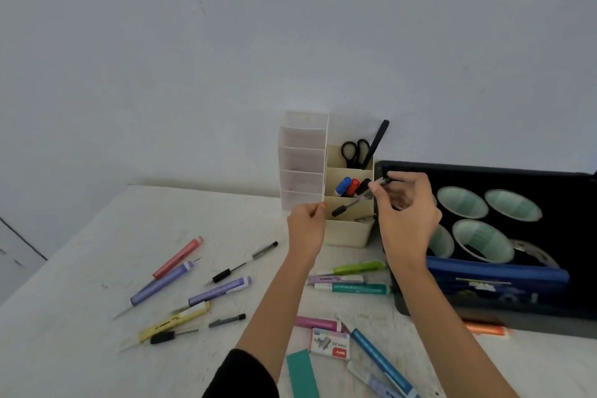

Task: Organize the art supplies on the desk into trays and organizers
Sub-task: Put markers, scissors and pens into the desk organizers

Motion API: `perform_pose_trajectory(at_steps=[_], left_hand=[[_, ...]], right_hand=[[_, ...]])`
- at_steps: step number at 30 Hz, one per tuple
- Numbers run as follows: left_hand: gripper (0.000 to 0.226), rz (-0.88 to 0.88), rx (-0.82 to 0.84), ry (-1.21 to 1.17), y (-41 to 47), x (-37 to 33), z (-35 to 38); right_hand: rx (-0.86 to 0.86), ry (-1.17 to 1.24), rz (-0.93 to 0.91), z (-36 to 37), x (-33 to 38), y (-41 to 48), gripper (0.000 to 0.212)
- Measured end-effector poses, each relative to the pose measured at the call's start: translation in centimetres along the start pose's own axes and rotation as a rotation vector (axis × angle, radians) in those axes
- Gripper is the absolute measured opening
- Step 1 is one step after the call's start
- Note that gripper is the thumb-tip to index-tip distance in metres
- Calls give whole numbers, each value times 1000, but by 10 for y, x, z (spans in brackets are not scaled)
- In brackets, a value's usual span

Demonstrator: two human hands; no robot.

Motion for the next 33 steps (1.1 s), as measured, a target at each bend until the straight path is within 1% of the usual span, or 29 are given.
perform_pose_trajectory(at_steps=[2, 4, 6, 9, 11, 15, 18, 19, 21, 23, 26, 29, 30, 33], left_hand=[[25, -34, -1, -14, 3, 14, 2], [28, -56, -22, -56, 4, 22, 0], [28, -62, -12, -65, 6, 24, -2], [24, -68, 18, -89, 9, 23, -2], [24, -84, 26, -111, 8, 25, -2], [22, -81, 13, -107, 5, 25, 1], [23, -103, 9, -110, 3, 24, -1], [23, -112, 12, -112, 3, 23, -1], [25, -110, 32, -108, 5, 19, -3], [28, -74, 54, -65, 4, 13, -8], [28, -17, 7, -40, -3, 5, -26], [22, 2, -72, -65, -12, 4, -55], [24, 6, -109, -77, -14, 5, -68], [27, 19, -235, -110, -21, 6, -103]], right_hand=[[53, -54, 4, 5, -6, 1, 20], [96, -130, 37, 10, -16, 4, 16], [98, -256, 54, 12, -28, 7, 12], [57, -457, 45, 11, -39, 11, 15], [54, -497, 66, 12, -41, 13, 14], [120, -553, 98, 18, -43, 14, 9], [150, -584, 128, 20, -44, 13, 18], [134, -569, 117, 19, -43, 13, 22], [59, -511, 44, 15, -34, 12, 21], [0, -494, -61, 13, -22, 8, 11], [2, -534, -224, 20, -4, 1, 4], [96, -601, -419, 39, 12, -15, 3], [146, -587, -459, 49, 16, -23, 2], [357, -505, -464, 84, 15, -48, 2]])
Point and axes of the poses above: each hand's wrist, its own y-axis towards the middle knuckle, its own z-axis out of the palm, x = y × z, the point moved 7 cm from there along y, towards the middle knuckle, and after that the axes turned 9 degrees about z, right-handed, at the moved point
